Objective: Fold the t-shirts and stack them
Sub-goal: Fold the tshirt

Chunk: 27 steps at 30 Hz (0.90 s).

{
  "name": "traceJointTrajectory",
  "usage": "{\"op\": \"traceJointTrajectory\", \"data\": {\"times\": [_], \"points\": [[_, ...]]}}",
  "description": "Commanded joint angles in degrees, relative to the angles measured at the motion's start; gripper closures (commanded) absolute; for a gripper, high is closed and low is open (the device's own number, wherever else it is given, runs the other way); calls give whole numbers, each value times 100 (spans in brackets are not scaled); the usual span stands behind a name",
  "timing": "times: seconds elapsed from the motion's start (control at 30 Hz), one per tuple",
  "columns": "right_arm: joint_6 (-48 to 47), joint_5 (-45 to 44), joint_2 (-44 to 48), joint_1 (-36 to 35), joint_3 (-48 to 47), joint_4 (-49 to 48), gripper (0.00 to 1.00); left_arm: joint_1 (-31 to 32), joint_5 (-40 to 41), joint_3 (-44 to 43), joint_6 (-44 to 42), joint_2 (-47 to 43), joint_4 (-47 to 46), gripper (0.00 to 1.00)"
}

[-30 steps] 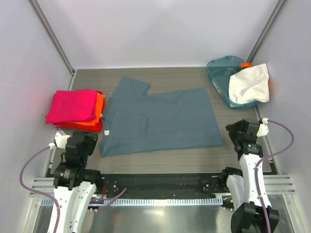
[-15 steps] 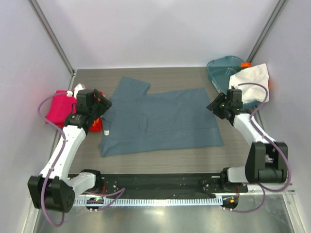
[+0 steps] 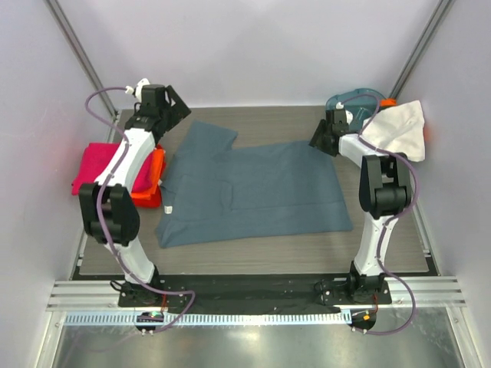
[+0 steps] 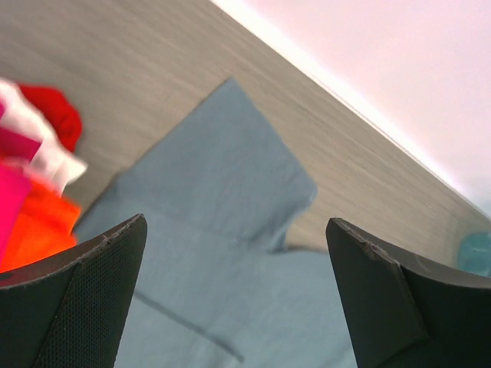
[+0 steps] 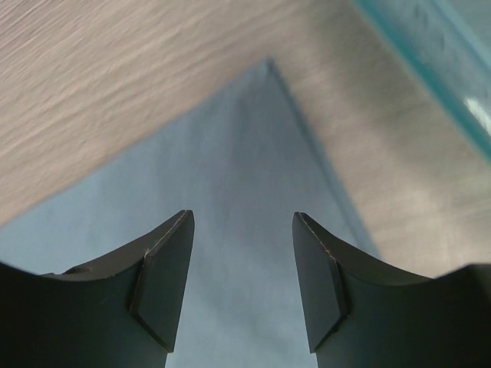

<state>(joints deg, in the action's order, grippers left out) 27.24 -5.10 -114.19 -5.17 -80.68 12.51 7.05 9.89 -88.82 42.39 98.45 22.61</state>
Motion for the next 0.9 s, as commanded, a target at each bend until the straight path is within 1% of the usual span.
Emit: {"op": "traceJointTrajectory", "data": {"times": [0.0, 0.07, 0.2, 0.23, 0.37, 0.4, 0.47, 0.5, 0.67, 0.7, 0.77, 0.8, 0.87], "points": [[-272, -701, -383, -89, -719, 146, 39, -28, 48, -723, -275, 489, -213, 0], [-394, -772, -770, -90, -1140, 207, 39, -28, -49, -821, -372, 876, -606, 1], [-711, -1317, -1201, -160, -1678, 410, 39, -37, 31, -1136, -407, 1474, -1092, 3], [-738, -1561, -1245, -169, -1722, 410, 39, -37, 22, -1260, -442, 1631, -1118, 3], [-826, -1581, -1605, -204, -2055, 445, 39, -46, -101, -1884, -425, 2518, -1075, 5], [-843, -1590, -1650, -204, -2083, 454, 39, -46, -136, -2163, -407, 2651, -1066, 6], [-844, -1617, -1746, -204, -2214, 445, 39, -46, -180, -2402, -390, 2924, -1057, 8], [-835, -1590, -1869, -204, -2319, 567, 41, -37, -215, -2621, -390, 3143, -1031, 9], [-826, -1345, -1984, -195, -2513, 682, 46, -37, -102, -2974, -372, 3566, -890, 10], [-817, -1301, -2010, -195, -2514, 717, 53, -37, -23, -3071, -407, 3645, -864, 10], [-809, -1204, -2046, -186, -2566, 744, 63, -37, 30, -3124, -521, 3681, -785, 10], [-782, -1169, -2046, -195, -2566, 753, 73, -37, 57, -3107, -547, 3690, -776, 10], [-712, -1133, -2072, -195, -2575, 753, 77, -37, 109, -3080, -635, 3716, -758, 10]]}}
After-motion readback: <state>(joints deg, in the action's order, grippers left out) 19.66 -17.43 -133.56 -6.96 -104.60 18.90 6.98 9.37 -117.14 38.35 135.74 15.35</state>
